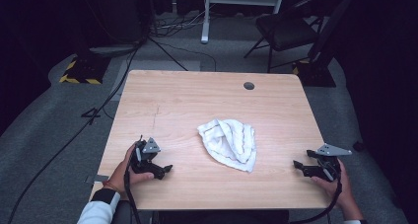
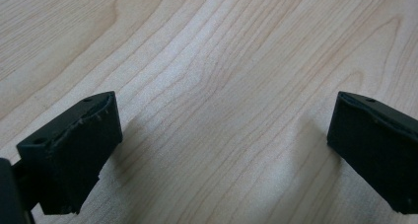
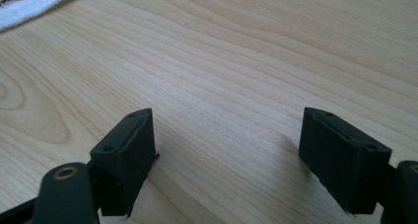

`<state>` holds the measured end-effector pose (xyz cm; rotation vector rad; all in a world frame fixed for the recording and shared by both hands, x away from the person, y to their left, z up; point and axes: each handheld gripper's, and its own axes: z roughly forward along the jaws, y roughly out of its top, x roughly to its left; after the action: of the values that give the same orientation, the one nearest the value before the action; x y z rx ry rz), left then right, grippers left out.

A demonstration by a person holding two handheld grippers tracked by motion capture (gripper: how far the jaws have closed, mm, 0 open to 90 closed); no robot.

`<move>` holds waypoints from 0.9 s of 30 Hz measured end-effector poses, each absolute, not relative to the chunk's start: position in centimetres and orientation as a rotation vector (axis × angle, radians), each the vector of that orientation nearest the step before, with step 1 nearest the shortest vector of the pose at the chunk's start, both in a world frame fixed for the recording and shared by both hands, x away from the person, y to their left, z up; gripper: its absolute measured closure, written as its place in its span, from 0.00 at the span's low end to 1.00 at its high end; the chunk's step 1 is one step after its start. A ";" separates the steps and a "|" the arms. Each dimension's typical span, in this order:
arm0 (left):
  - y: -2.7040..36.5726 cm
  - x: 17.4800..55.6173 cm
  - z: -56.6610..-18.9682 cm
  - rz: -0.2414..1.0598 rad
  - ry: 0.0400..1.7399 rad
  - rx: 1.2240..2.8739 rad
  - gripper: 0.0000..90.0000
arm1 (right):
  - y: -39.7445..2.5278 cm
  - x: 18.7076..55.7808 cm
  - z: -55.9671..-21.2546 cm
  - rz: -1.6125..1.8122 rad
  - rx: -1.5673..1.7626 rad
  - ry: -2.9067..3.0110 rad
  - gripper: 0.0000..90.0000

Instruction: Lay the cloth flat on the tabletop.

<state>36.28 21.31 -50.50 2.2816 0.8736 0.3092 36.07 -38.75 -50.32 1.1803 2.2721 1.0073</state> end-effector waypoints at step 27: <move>16.0 39.2 -50.4 0.295 0.831 2.297 0.00 | -34.1 37.5 -47.5 1.044 0.971 2.355 0.36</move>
<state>39.23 15.98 -50.43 2.2973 0.8305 0.2949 37.48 -34.06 -47.51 0.9710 2.3552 1.0442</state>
